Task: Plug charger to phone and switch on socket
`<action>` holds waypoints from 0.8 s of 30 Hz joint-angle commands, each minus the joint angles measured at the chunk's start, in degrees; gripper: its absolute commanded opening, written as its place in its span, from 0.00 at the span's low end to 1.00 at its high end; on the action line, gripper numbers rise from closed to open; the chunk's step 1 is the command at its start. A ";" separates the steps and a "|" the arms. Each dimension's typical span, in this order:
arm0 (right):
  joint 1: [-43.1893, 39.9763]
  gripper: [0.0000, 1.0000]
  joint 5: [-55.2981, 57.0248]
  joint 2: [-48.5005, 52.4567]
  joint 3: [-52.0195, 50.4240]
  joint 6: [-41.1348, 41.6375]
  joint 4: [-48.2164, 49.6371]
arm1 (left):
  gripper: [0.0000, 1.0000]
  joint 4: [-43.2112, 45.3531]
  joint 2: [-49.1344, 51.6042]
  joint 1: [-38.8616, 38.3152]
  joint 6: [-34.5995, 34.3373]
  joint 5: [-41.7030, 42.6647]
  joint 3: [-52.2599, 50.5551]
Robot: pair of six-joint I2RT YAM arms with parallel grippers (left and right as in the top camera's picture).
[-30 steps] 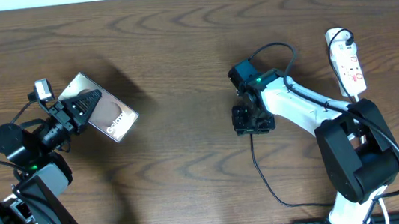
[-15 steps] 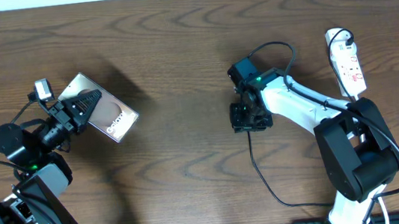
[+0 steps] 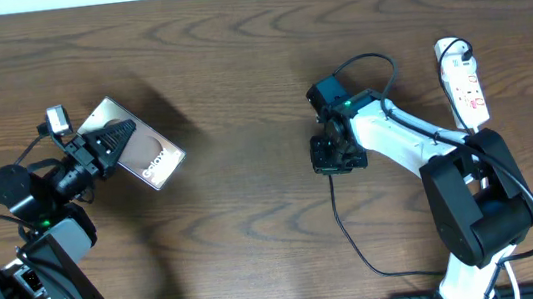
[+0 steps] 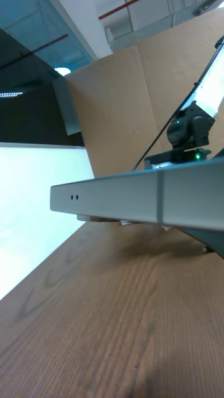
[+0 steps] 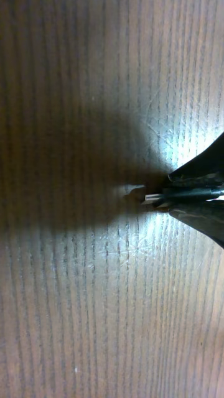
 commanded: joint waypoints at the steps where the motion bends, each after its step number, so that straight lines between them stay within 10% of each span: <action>1: -0.07 0.07 0.94 3.19 -1.18 -0.39 -1.01 | 0.08 0.61 -0.72 0.24 1.01 1.01 -0.02; 24: 1.57 0.06 0.13 3.19 -1.18 0.70 -2.38 | 0.07 0.61 -0.72 0.24 0.98 1.36 -0.02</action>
